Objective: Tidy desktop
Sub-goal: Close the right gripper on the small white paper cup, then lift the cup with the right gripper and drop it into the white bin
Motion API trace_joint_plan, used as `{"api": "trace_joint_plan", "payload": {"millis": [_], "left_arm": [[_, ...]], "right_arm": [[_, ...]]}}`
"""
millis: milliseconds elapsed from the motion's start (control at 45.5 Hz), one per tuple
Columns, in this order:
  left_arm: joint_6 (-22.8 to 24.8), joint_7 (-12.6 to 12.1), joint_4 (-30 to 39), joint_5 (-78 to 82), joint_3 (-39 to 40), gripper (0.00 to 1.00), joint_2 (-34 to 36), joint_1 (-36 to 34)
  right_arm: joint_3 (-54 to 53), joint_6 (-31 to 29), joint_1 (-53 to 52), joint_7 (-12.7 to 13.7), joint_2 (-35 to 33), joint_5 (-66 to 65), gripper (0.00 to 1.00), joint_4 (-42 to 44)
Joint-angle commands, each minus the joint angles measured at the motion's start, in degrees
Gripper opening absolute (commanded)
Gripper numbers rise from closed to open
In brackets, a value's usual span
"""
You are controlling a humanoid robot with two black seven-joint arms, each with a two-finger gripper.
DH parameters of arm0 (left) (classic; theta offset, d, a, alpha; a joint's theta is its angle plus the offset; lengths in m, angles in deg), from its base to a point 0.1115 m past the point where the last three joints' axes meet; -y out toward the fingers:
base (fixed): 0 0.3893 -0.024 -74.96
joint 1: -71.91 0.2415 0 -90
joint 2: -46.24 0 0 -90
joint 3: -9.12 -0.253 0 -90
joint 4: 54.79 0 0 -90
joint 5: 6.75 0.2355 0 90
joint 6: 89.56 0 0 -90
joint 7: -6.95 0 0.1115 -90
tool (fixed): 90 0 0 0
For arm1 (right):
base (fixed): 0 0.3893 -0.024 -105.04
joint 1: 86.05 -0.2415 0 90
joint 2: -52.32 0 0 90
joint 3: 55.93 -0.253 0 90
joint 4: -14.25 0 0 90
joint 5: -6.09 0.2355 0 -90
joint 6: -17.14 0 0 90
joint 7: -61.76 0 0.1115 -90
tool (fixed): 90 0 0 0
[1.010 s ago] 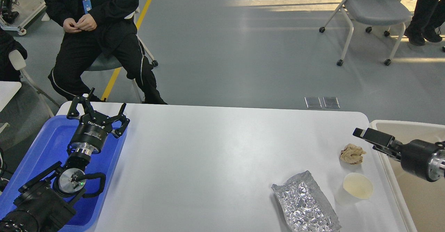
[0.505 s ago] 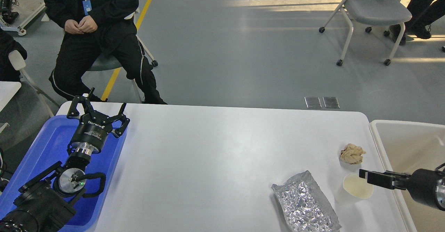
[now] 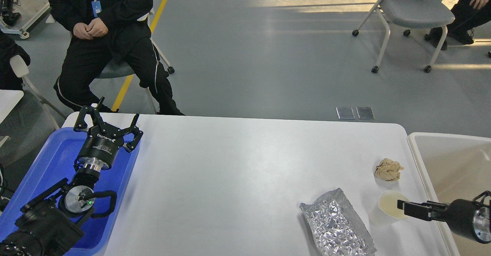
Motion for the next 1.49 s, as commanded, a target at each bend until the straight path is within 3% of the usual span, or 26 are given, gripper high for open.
{"api": "trace_joint_plan", "payload": {"millis": [0, 242, 329, 483, 571, 615, 1208, 1471], "left_arm": [[-0.01, 0.00, 0.00, -0.01, 0.00, 1.00, 0.00, 0.00], [-0.01, 0.00, 0.00, -0.01, 0.00, 1.00, 0.00, 0.00], [-0.01, 0.00, 0.00, -0.01, 0.00, 1.00, 0.00, 0.00], [-0.01, 0.00, 0.00, -0.01, 0.00, 1.00, 0.00, 0.00], [-0.01, 0.00, 0.09, -0.01, 0.00, 1.00, 0.00, 0.00], [-0.01, 0.00, 0.00, -0.01, 0.00, 1.00, 0.00, 0.00], [-0.01, 0.00, 0.00, -0.01, 0.00, 1.00, 0.00, 0.00], [-0.01, 0.00, 0.00, -0.01, 0.00, 1.00, 0.00, 0.00]], "right_arm": [[1.63, 1.00, -0.12, 0.01, 4.00, -0.22, 0.97, 5.61], [1.72, 1.71, 0.23, 0.10, 5.67, -0.13, 0.93, 5.61], [1.81, 1.80, 0.14, 0.01, 5.94, -0.13, 0.84, 5.70], [4.61, 1.80, -1.00, 0.01, 6.11, -0.13, 0.45, 5.61], [5.06, 1.80, -1.62, 0.01, 6.20, -0.13, 0.08, 5.61], [5.06, 1.80, -1.70, 0.01, 6.20, -0.13, 0.01, 5.61], [5.06, 1.18, -5.04, -0.08, 5.06, 0.48, 0.00, 5.17], [5.06, -0.31, -7.77, -0.08, -1.61, 0.75, 0.00, -2.12]]}}
